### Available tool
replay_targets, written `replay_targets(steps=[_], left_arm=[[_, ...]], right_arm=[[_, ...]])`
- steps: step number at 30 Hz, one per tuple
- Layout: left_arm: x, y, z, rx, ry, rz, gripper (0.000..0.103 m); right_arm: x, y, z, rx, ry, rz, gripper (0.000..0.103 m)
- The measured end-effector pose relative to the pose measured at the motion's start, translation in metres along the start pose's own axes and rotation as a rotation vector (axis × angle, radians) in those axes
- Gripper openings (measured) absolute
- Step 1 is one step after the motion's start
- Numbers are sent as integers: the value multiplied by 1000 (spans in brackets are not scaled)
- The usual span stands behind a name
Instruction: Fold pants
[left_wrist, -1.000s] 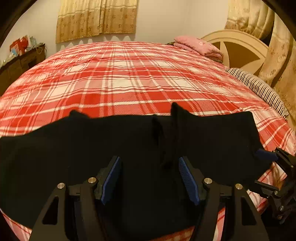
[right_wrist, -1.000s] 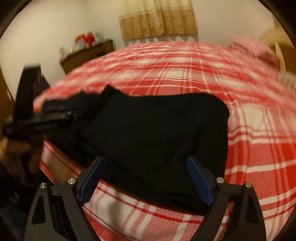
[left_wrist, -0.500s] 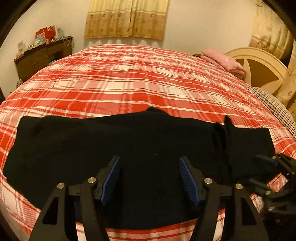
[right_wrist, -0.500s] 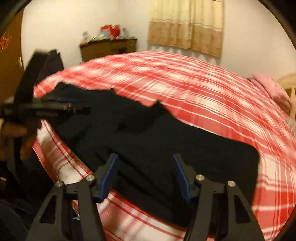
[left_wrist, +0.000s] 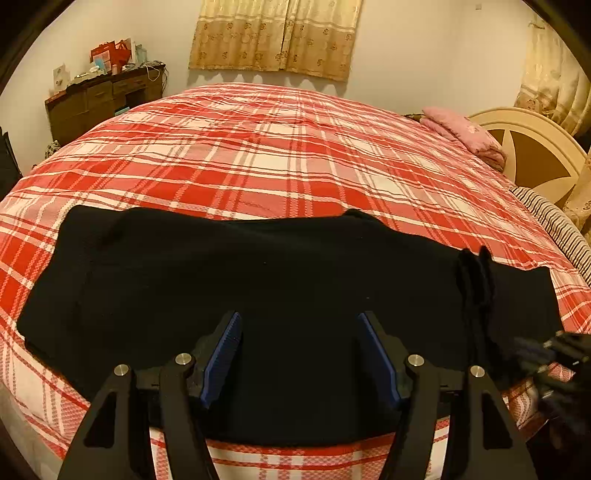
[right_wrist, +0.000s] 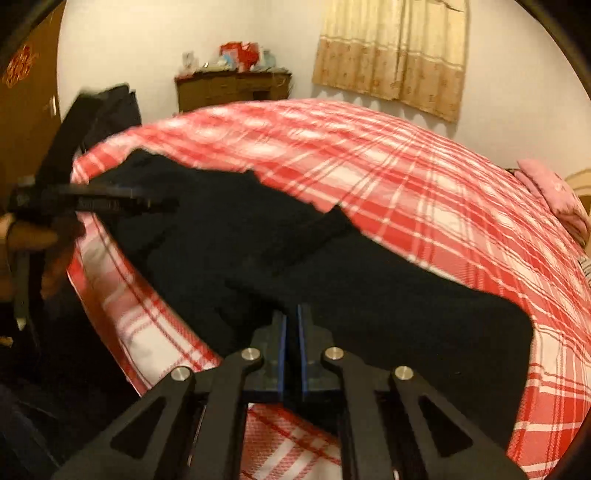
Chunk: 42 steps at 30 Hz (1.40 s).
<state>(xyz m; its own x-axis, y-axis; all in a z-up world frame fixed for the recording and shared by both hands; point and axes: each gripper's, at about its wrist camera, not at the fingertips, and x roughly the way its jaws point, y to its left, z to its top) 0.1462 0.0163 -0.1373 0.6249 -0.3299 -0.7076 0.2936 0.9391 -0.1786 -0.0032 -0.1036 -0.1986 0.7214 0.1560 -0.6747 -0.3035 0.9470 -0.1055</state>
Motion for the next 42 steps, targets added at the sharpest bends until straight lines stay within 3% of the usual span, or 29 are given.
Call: replay_targets(steps=[2, 3, 4, 5, 6, 7, 9, 11, 13, 15, 18, 21, 24, 30, 33, 38, 42], left_arm=[[-1, 3, 0, 2, -4, 11, 67], [-2, 4, -1, 4, -8, 16, 67], [-3, 6, -1, 5, -9, 19, 67], [-4, 8, -1, 10, -11, 29, 67], [-6, 10, -1, 15, -14, 39, 67], [-7, 11, -1, 19, -15, 48, 67], [-9, 15, 0, 31, -24, 78, 67], [-11, 18, 2, 47, -34, 118, 67], [-13, 21, 3, 52, -34, 137, 67], [-15, 25, 5, 57, -43, 161, 67], [-17, 33, 7, 74, -56, 205, 81], [-18, 47, 12, 83, -66, 251, 81], [-20, 70, 20, 74, -75, 299, 81], [-9, 112, 28, 67, -62, 384, 81], [-1, 125, 27, 58, -51, 390, 81], [5, 146, 28, -23, -68, 302, 87], [8, 144, 29, -12, -81, 287, 90]], right_arm=[[20, 5, -7, -32, 56, -12, 12], [19, 6, -8, -54, 33, -27, 14], [16, 9, -8, -69, 13, -39, 29], [13, 9, -7, -68, 15, -40, 60], [10, 8, -5, -51, 25, -7, 72], [3, 4, -5, -19, -2, 39, 77], [-10, 0, -5, 20, -58, 98, 76], [-15, 2, -2, 10, -89, 101, 79], [-3, 5, -2, -1, -46, 88, 82], [26, 3, -9, 16, 70, 94, 83], [18, 15, -10, -64, 26, 50, 83], [2, 12, -8, -15, -41, 130, 83], [-13, 10, -8, -16, -102, 129, 83], [-1, 1, -11, 32, -70, 112, 87], [-5, -2, -13, 56, -79, 121, 87], [-10, 0, -15, 55, -90, 124, 87], [-8, 4, -17, 43, -81, 124, 87]])
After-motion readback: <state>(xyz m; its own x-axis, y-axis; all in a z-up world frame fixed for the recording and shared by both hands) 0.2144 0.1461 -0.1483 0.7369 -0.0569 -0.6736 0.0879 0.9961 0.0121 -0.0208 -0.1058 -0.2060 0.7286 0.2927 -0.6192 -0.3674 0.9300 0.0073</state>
